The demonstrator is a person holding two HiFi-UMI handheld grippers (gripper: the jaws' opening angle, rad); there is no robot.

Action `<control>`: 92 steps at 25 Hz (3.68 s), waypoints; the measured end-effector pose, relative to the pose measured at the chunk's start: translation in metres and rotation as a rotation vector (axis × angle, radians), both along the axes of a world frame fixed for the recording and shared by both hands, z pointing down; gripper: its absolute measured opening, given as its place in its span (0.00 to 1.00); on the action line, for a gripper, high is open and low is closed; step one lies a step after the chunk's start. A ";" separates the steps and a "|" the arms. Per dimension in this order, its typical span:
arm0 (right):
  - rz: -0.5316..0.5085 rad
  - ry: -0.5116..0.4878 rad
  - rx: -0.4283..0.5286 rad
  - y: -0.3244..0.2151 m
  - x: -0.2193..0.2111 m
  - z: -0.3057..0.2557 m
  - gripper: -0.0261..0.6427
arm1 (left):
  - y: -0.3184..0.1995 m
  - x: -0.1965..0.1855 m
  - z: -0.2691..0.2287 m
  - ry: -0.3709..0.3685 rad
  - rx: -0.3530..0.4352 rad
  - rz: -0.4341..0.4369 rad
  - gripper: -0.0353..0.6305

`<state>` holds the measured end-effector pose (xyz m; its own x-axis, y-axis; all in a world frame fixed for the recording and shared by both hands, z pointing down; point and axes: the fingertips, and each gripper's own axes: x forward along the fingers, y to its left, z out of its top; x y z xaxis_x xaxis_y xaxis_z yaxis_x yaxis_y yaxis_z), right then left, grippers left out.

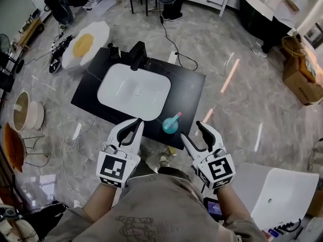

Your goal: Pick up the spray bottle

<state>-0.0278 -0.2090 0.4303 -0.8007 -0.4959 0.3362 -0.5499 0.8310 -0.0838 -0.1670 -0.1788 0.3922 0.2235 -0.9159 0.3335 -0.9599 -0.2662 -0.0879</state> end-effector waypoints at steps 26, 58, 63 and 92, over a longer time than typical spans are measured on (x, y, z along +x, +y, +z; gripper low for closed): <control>0.314 0.109 -0.064 0.014 -0.050 0.038 0.43 | -0.033 -0.049 0.026 0.029 -0.064 0.347 0.05; 0.499 0.126 -0.254 -0.009 -0.065 0.124 0.55 | -0.049 -0.055 0.068 0.107 -0.216 0.450 0.05; 0.534 0.141 -0.291 -0.016 -0.065 0.151 0.57 | -0.050 -0.047 0.079 0.096 -0.263 0.490 0.05; 0.471 0.210 -0.196 -0.037 -0.070 0.162 0.34 | -0.050 -0.057 0.078 0.122 -0.230 0.360 0.05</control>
